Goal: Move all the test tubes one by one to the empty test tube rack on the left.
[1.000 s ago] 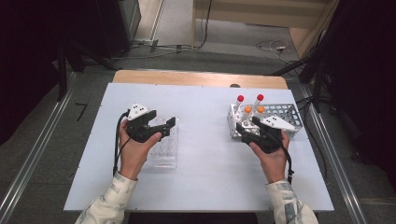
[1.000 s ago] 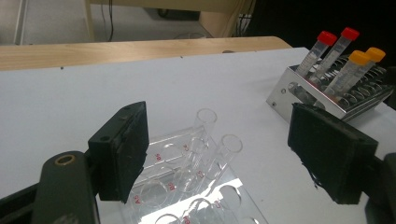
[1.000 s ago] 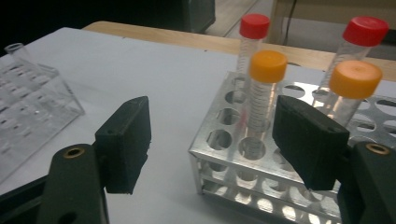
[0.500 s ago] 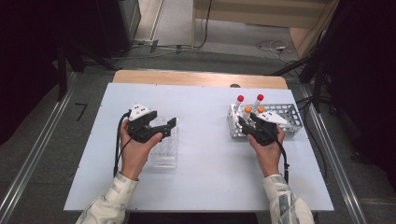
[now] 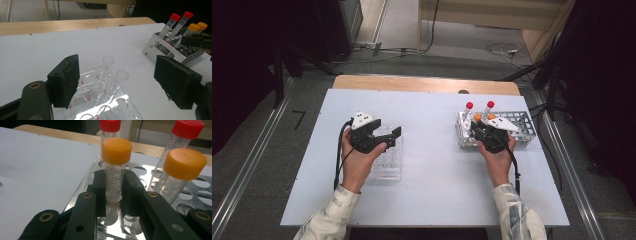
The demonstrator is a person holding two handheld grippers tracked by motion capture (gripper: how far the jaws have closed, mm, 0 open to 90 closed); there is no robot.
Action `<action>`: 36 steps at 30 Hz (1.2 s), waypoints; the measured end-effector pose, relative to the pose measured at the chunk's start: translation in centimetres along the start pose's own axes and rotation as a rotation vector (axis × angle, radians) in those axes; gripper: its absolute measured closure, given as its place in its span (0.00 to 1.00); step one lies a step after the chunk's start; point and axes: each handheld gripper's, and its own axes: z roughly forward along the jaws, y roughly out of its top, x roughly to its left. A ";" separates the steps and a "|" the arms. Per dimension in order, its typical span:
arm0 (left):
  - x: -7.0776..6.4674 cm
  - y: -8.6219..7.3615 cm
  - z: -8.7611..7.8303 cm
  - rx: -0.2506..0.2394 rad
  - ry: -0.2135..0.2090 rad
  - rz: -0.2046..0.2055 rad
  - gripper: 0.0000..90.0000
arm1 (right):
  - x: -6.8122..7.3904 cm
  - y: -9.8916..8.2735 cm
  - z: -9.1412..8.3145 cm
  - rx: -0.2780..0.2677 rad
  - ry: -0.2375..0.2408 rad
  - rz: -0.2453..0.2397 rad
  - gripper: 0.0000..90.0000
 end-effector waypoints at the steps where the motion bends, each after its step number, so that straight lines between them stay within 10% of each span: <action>1: 0.0 0.0 0.0 0.000 0.000 0.000 0.24 | 0.0 0.2 -0.1 -0.004 0.001 -0.005 0.80; 13: 0.0 0.0 -0.1 -0.002 0.000 -0.001 0.24 | 0.5 4.0 -3.5 -0.097 0.006 -0.014 0.80; 36: -0.2 0.1 -0.4 -0.011 -0.009 -0.006 0.24 | 3.7 3.5 -3.5 -0.060 0.151 -0.031 0.80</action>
